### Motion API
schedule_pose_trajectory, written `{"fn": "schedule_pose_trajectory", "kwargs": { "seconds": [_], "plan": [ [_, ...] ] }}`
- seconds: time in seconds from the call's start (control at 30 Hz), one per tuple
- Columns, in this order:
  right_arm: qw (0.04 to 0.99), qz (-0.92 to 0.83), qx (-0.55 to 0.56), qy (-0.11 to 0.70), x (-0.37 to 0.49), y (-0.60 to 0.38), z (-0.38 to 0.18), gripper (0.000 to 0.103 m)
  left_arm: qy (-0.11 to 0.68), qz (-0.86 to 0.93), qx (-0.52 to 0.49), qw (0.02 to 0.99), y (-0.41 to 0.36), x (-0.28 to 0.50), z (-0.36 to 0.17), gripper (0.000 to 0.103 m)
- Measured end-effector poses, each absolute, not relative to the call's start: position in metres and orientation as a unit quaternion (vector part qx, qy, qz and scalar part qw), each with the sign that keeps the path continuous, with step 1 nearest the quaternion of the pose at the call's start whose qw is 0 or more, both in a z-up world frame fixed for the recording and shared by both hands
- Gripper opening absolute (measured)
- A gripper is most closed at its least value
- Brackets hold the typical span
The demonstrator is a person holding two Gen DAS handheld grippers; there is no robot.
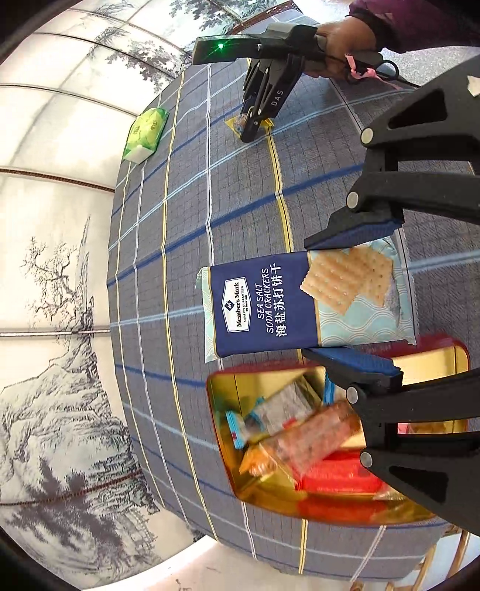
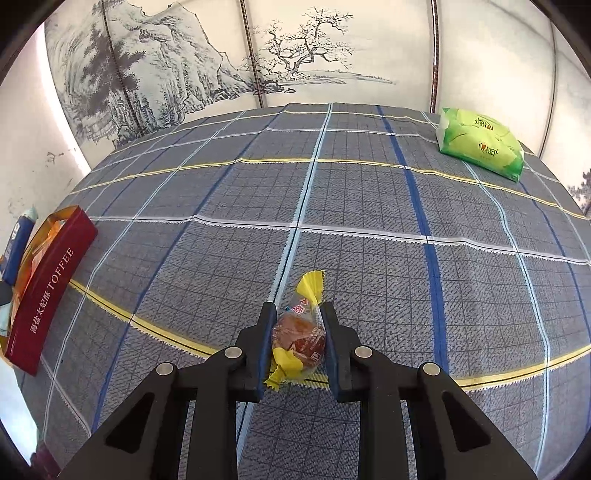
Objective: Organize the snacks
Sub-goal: 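Carry the cracker packet over the tin with the left gripper while the right gripper holds the candy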
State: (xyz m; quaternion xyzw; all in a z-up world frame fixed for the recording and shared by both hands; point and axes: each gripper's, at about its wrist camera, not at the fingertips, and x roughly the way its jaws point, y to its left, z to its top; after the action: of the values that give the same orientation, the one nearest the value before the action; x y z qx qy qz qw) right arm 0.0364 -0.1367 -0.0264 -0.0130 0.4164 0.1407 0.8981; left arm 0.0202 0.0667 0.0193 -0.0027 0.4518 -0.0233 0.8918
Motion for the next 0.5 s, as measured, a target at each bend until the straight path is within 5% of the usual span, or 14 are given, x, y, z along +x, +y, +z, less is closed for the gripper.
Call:
{"fn": "schedule_pose_trajectory", "kwargs": {
  "seconds": [0.5],
  "plan": [
    [0.9, 0.132, -0.034, 0.415, 0.037, -0.132, -0.027, 0.025, 0.425, 0.036, -0.002, 0.904, 0.124, -0.001, 0.018, 0.046]
  ]
}}
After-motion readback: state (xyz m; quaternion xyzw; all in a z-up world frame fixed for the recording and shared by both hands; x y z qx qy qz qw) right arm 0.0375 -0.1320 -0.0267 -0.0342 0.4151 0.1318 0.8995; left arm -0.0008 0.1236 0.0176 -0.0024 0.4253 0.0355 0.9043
